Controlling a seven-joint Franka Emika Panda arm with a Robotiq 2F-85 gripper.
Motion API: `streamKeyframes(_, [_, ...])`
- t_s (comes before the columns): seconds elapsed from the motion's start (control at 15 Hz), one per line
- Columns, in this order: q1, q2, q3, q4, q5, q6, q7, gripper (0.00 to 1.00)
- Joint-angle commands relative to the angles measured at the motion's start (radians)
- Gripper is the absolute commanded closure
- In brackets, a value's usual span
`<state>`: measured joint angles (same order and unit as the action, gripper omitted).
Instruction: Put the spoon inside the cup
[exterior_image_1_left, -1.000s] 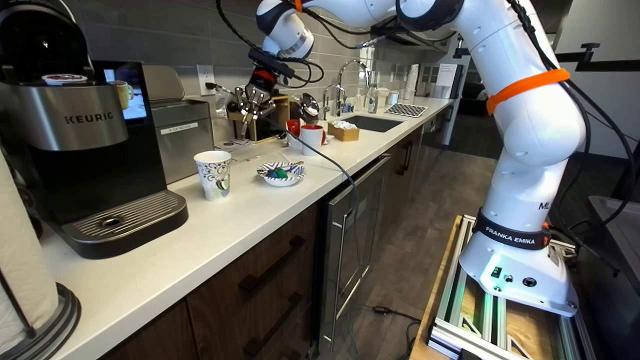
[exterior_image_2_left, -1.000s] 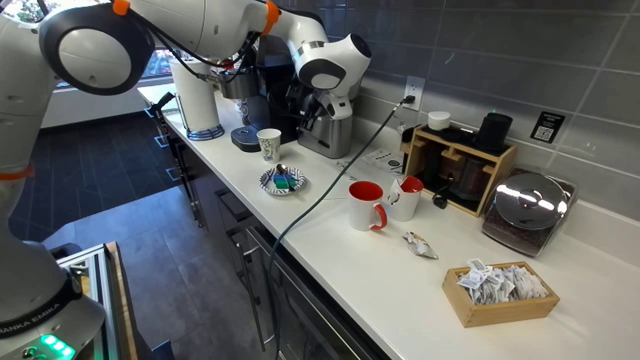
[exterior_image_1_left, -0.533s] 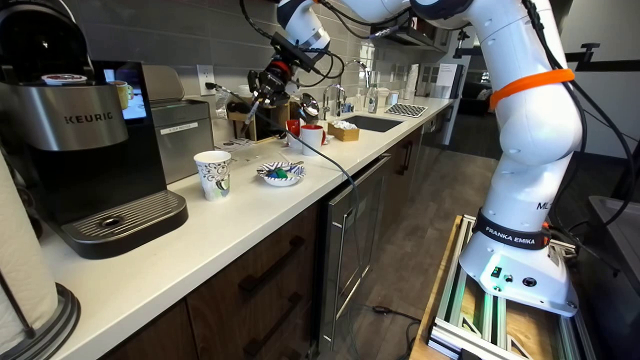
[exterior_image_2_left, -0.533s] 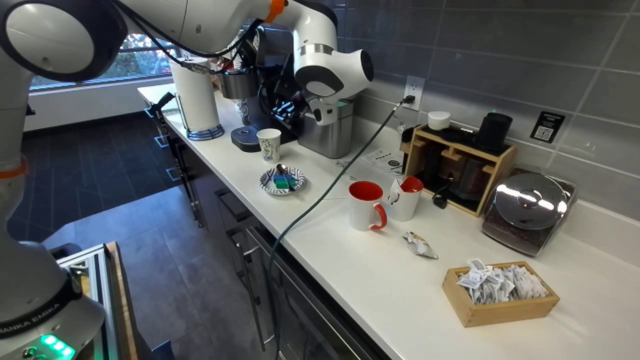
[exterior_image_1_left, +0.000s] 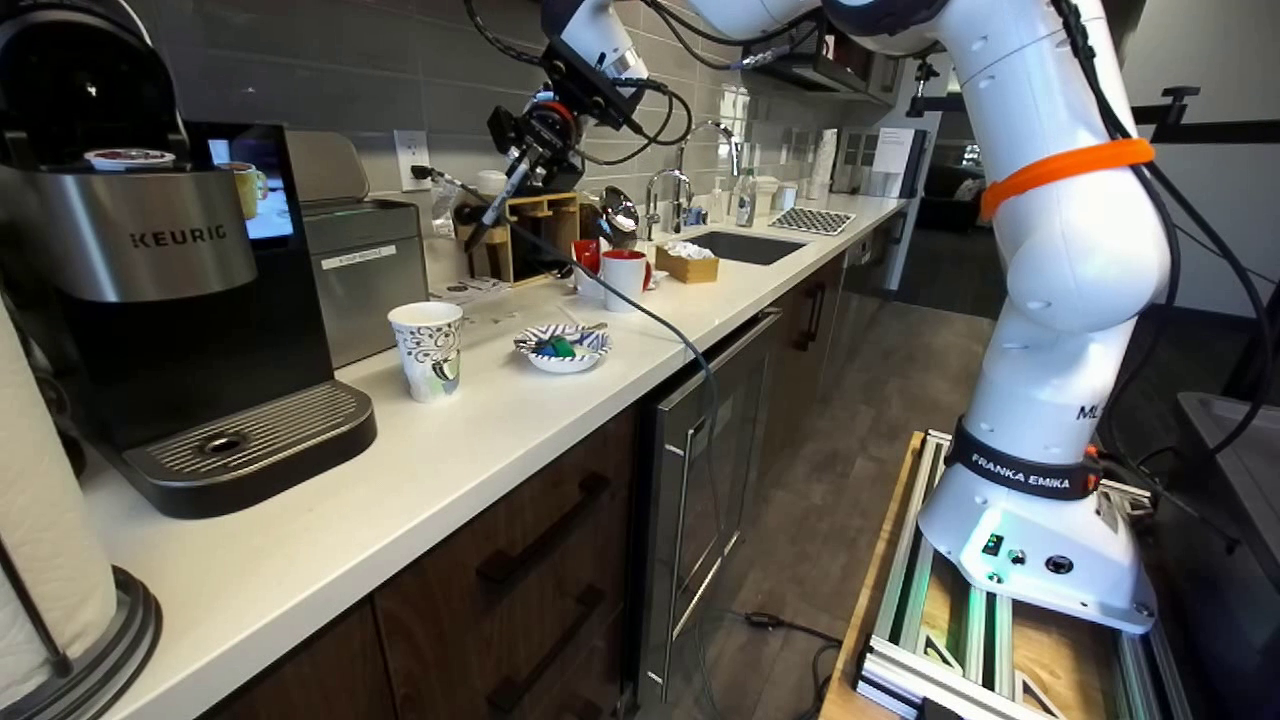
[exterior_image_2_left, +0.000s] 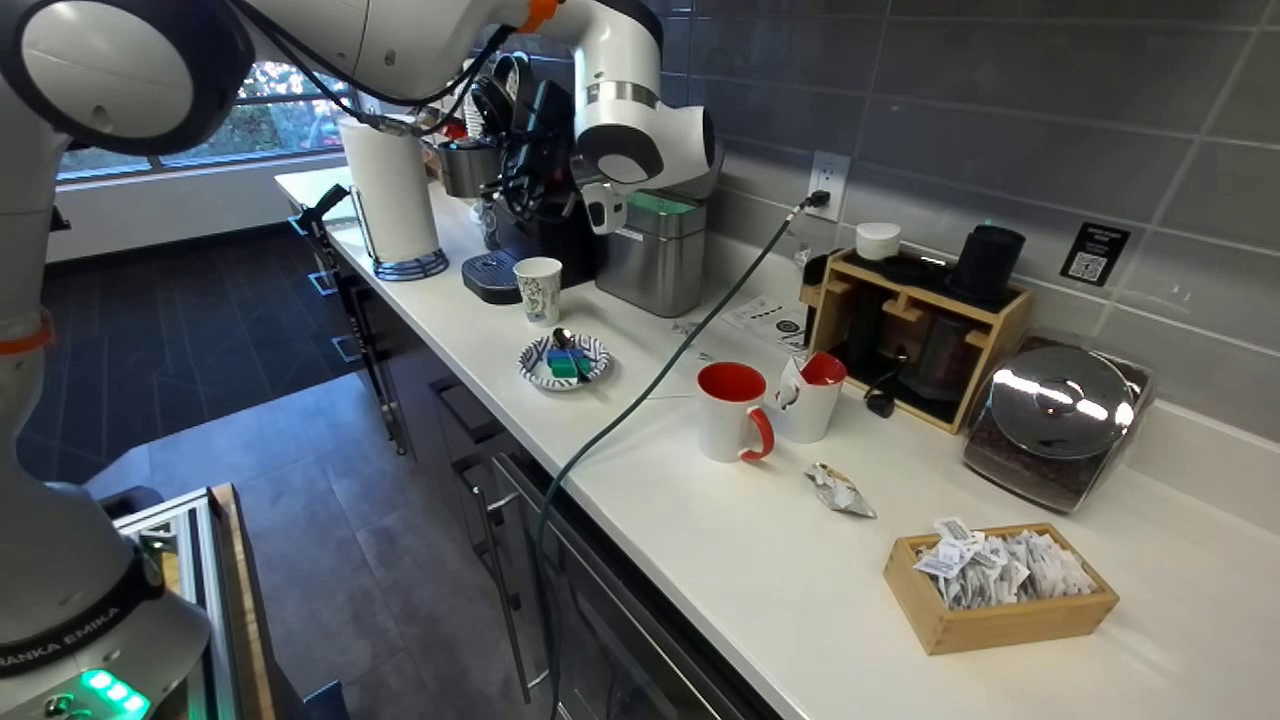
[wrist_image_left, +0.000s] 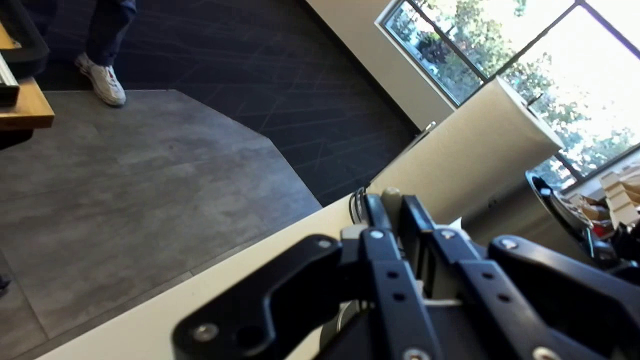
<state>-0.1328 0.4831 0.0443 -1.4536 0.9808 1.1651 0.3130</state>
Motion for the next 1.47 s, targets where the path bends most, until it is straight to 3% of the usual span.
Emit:
streamKeyframes(0.0, [0.064,0.042,-0.014,0.066,-0.007,-0.063,0.009,0.97])
streamKeyframes(0.47, [0.159,0.167,-0.034,0.194,-0.023,0.019,0.182,0.97])
streamKeyframes(0.87, [0.167,0.264,-0.046,0.295,-0.016,0.086,0.321,0.97])
streamKeyframes(1.07, [0.164,0.306,-0.047,0.349,-0.032,0.065,0.385,0.97])
streamKeyframes(1.13, [0.164,0.328,-0.042,0.378,-0.046,0.032,0.402,0.62])
streamKeyframes(1.27, [0.161,0.352,-0.033,0.406,-0.055,0.007,0.431,0.56])
streamKeyframes(1.4, [0.154,0.373,-0.024,0.434,-0.059,-0.024,0.441,0.41])
